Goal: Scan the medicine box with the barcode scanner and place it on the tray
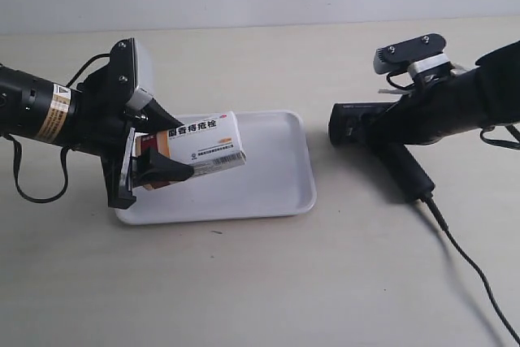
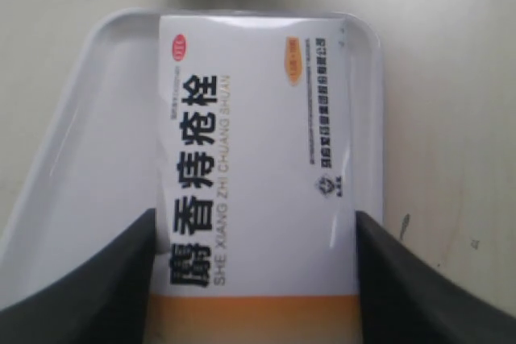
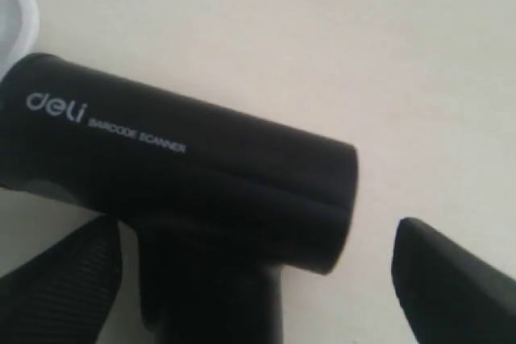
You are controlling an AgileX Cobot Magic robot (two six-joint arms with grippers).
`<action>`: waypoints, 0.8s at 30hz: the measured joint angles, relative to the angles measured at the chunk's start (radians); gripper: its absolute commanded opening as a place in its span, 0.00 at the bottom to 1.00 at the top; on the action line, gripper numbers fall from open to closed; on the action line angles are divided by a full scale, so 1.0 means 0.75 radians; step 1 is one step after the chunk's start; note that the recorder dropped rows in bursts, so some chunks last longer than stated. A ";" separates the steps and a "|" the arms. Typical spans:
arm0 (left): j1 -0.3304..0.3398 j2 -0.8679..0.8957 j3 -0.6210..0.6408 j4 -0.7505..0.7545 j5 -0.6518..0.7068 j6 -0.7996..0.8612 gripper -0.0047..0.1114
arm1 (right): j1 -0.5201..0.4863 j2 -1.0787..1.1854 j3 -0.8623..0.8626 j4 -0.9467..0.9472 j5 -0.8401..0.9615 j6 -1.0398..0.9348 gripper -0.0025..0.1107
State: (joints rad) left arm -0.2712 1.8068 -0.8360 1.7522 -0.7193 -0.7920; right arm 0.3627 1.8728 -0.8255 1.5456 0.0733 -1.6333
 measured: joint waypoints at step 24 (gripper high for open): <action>0.000 0.005 0.000 0.005 0.056 0.000 0.04 | 0.003 -0.179 0.068 -0.177 0.073 -0.229 0.02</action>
State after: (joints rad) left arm -0.2712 1.8107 -0.8360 1.7562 -0.6776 -0.7920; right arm 0.3652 1.7385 -0.7745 1.4125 0.1282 -1.8054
